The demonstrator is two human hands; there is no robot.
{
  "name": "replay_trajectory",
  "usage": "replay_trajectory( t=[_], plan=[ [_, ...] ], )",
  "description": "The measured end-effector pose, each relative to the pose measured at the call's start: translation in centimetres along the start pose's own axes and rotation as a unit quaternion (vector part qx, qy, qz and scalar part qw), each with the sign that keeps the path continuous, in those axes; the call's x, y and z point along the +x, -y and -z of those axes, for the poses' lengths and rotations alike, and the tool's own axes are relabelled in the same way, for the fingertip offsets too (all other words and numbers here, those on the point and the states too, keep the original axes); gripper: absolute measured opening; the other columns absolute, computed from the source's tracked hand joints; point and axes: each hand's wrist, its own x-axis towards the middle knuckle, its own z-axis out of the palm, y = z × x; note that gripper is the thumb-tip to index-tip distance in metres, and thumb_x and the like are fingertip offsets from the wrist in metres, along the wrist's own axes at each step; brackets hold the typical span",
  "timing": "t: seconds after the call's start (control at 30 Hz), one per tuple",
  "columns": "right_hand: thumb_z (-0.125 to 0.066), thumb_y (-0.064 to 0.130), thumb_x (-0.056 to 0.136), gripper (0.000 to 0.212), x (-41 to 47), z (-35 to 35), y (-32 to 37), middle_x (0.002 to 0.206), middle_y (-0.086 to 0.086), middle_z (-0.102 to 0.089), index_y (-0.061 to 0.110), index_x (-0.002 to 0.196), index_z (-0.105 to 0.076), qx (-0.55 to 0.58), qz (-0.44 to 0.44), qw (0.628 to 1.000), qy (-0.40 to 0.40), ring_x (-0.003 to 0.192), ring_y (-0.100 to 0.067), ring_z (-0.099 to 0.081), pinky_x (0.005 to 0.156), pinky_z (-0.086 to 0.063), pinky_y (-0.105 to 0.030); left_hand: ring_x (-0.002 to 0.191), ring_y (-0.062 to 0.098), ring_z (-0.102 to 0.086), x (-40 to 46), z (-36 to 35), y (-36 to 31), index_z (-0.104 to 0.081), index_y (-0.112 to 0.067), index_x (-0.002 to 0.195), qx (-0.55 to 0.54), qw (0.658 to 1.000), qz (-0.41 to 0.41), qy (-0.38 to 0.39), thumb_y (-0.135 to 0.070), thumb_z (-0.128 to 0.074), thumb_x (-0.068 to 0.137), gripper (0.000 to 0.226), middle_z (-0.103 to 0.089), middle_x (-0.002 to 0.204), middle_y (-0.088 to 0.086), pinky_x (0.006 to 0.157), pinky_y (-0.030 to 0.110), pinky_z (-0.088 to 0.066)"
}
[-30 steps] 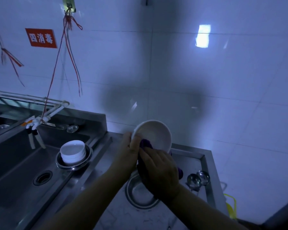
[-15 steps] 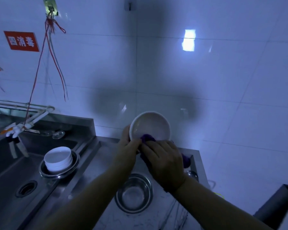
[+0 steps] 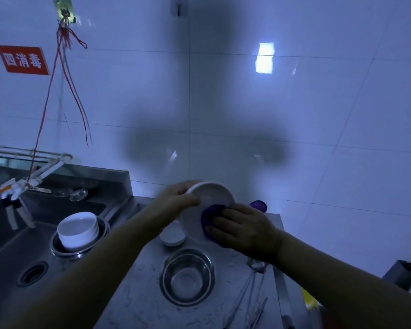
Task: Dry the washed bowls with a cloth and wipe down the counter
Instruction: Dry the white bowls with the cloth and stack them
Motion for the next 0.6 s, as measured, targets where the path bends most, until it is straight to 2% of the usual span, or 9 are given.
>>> replay_trajectory(
  t=[0.07,0.13,0.23,0.3,0.37,0.43,0.47,0.53,0.6],
  plan=[
    [-0.066,0.018,0.09,0.013,1.1,-0.2,0.8,0.094,-0.007,-0.072,0.01,0.099,-0.07,-0.028,-0.104,0.994,-0.031,0.077,-0.021,-0.067,0.069,-0.053,-0.036,0.09,0.016,-0.058,-0.1,-2.0,0.5,-0.054,-0.037,0.105,-0.094,0.991,-0.031,-0.095,-0.019,-0.058,0.077,0.034,-0.058,0.105,0.0,0.063,0.021,-0.053],
    [-0.064,0.024,0.091,0.018,2.6,-0.7,2.3,0.096,-0.007,-0.073,0.011,0.102,-0.069,-0.02,-0.209,0.974,-0.081,0.082,-0.019,-0.068,0.072,-0.055,-0.036,0.087,0.011,-0.058,-0.1,-4.2,1.1,-0.048,-0.036,0.106,-0.15,0.972,-0.065,-0.169,-0.007,-0.052,0.088,0.034,-0.055,0.104,-0.004,0.062,0.019,-0.054],
    [-0.059,0.03,0.092,0.026,3.6,-1.4,4.1,0.099,-0.007,-0.073,0.012,0.111,-0.06,0.003,-0.27,0.955,-0.125,0.089,-0.017,-0.067,0.083,-0.051,-0.031,0.086,-0.004,-0.056,0.2,-4.9,1.2,-0.045,-0.036,0.112,-0.115,0.962,-0.127,-0.212,-0.008,-0.042,0.095,0.033,-0.052,0.106,-0.012,0.068,0.015,-0.053],
    [-0.062,0.028,0.091,0.026,3.1,-1.3,3.9,0.1,-0.007,-0.073,0.011,0.111,-0.063,0.0,-0.244,0.963,-0.112,0.088,-0.017,-0.068,0.08,-0.053,-0.03,0.083,-0.007,-0.055,0.3,-4.3,1.3,-0.048,-0.034,0.111,-0.09,0.966,-0.139,-0.197,-0.008,-0.042,0.095,0.031,-0.053,0.105,-0.011,0.066,0.012,-0.051],
    [-0.069,0.023,0.088,0.02,2.1,-0.7,2.9,0.098,-0.006,-0.073,0.01,0.102,-0.072,-0.015,-0.177,0.981,-0.084,0.083,-0.017,-0.069,0.072,-0.055,-0.032,0.079,-0.006,-0.056,0.2,-3.6,1.2,-0.052,-0.029,0.109,-0.072,0.973,-0.132,-0.173,-0.012,-0.044,0.091,0.026,-0.057,0.101,-0.007,0.062,0.009,-0.048],
    [-0.071,0.019,0.087,0.014,1.1,-0.1,1.5,0.096,-0.006,-0.074,0.01,0.096,-0.075,-0.023,-0.094,0.994,-0.052,0.081,-0.018,-0.069,0.072,-0.055,-0.032,0.078,-0.006,-0.056,0.3,-2.8,0.9,-0.056,-0.03,0.105,-0.034,0.983,-0.117,-0.141,-0.021,-0.044,0.08,0.029,-0.06,0.1,-0.005,0.06,0.008,-0.047],
    [-0.07,0.017,0.087,0.012,0.8,0.3,0.8,0.095,-0.005,-0.073,0.011,0.095,-0.076,-0.02,-0.052,0.998,-0.038,0.081,-0.018,-0.069,0.074,-0.055,-0.032,0.08,-0.004,-0.056,0.4,-2.2,0.6,-0.057,-0.031,0.104,-0.007,0.989,-0.1,-0.111,-0.024,-0.044,0.076,0.032,-0.061,0.1,-0.004,0.062,0.01,-0.047],
    [-0.067,0.013,0.088,0.01,0.3,0.8,-0.5,0.094,-0.005,-0.073,0.011,0.094,-0.076,-0.01,0.018,1.0,-0.02,0.082,-0.019,-0.068,0.082,-0.053,-0.033,0.087,0.012,-0.059,0.9,-0.7,0.0,-0.061,-0.03,0.105,0.044,0.998,-0.049,-0.021,-0.026,-0.047,0.072,0.036,-0.063,0.101,0.001,0.069,0.022,-0.049],
    [-0.066,0.01,0.089,0.011,0.4,1.2,-1.1,0.094,-0.006,-0.072,0.011,0.095,-0.075,-0.004,0.043,0.999,-0.004,0.084,-0.021,-0.067,0.088,-0.051,-0.033,0.086,0.017,-0.061,1.3,0.3,-0.5,-0.065,-0.028,0.105,0.049,0.998,-0.016,0.038,-0.027,-0.051,0.071,0.037,-0.065,0.099,0.002,0.068,0.029,-0.049]
  ],
)
